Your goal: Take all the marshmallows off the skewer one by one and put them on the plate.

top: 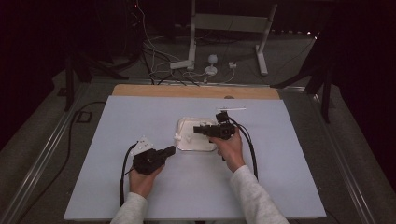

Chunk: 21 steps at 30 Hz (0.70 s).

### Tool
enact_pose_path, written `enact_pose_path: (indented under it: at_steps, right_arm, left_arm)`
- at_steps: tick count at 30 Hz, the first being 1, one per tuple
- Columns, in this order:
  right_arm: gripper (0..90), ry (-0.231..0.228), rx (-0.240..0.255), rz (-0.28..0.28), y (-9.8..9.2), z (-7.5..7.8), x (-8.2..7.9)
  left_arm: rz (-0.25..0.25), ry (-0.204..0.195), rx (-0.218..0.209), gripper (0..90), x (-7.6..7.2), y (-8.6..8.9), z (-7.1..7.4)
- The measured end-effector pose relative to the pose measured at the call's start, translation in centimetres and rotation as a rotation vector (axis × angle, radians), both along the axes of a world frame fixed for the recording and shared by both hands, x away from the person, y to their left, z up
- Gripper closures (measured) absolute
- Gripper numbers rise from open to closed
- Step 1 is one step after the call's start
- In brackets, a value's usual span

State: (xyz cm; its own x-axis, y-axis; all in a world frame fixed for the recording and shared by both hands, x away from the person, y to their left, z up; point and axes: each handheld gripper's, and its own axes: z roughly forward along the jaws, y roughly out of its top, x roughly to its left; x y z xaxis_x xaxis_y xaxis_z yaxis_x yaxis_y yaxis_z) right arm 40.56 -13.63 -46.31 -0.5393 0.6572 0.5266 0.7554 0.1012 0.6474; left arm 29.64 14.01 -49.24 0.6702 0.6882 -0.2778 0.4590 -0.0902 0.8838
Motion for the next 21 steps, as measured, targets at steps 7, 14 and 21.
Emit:
enact_pose_path:
  at_steps: [7,14,21]
  right_arm:
    - [39.3,0.034,0.026,0.060,0.0,-0.3,0.0]
    - [30.9,0.065,0.125,0.092,-0.1,-0.1,-0.1]
    - [25.7,0.098,0.178,0.082,-0.2,0.0,0.0]
  left_arm:
    - [-0.016,0.020,0.010,90.0,0.4,-0.5,-0.3]
    - [-0.041,0.058,0.032,90.0,0.9,-1.3,-1.1]
    - [-0.100,0.073,0.045,90.0,1.0,-2.6,-1.5]
